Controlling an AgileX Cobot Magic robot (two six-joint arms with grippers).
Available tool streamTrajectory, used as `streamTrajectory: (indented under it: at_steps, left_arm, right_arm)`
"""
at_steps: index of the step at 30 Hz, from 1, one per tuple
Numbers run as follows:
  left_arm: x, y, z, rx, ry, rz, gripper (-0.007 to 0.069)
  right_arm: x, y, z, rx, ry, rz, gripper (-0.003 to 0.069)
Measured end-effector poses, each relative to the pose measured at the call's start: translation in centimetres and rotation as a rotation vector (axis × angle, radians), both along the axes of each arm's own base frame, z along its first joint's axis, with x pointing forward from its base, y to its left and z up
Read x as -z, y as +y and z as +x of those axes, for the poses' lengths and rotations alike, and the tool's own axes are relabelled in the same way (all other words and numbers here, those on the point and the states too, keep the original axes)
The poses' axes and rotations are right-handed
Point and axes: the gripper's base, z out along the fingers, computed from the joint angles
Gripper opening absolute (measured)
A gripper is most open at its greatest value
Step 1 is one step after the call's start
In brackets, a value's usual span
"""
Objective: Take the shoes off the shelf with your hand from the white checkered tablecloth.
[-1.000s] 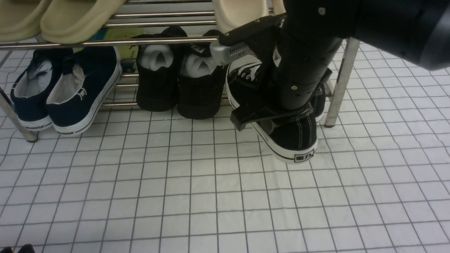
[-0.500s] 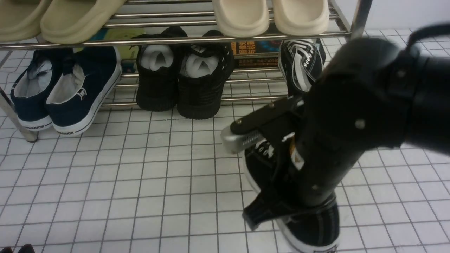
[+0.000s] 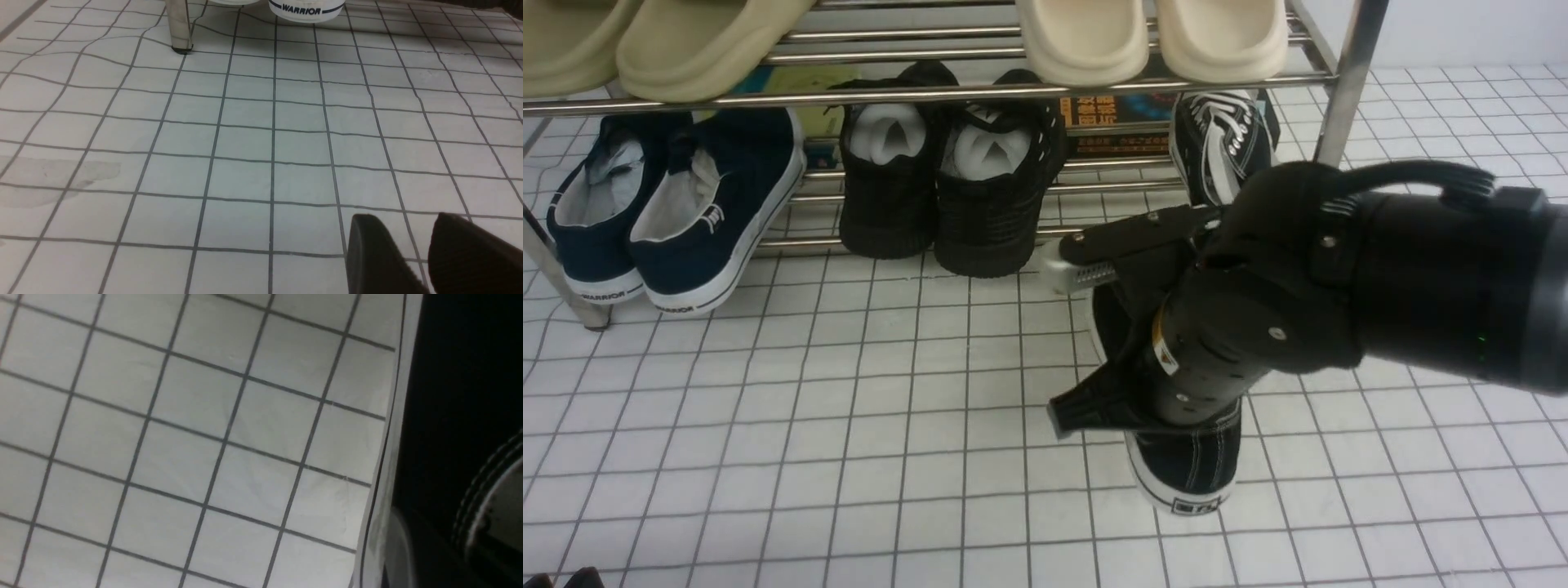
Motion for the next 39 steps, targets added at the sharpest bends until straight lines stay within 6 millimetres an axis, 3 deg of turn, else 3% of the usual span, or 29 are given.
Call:
streamTrajectory:
  at_steps: [7, 28, 30, 39]
  left_arm:
    - [0.0, 0.0, 0.0, 0.000, 0.000, 0.002, 0.0239]
    - [0.0, 0.0, 0.0, 0.000, 0.000, 0.005, 0.0239]
    - [0.0, 0.0, 0.0, 0.000, 0.000, 0.005, 0.0239]
    - [0.0, 0.0, 0.0, 0.000, 0.000, 0.006, 0.0239]
  right_arm:
    - [2.2, -0.5, 2.0, 0.053, 0.014, -0.019, 0.0017]
    - [2.9, 0.5, 2.5, 0.047, 0.000, 0.056, 0.0092]
    - [3.1, 0.5, 2.5, 0.029, -0.003, 0.048, 0.0113]
    - [2.4, 0.5, 2.0, -0.007, 0.085, 0.006, 0.0405]
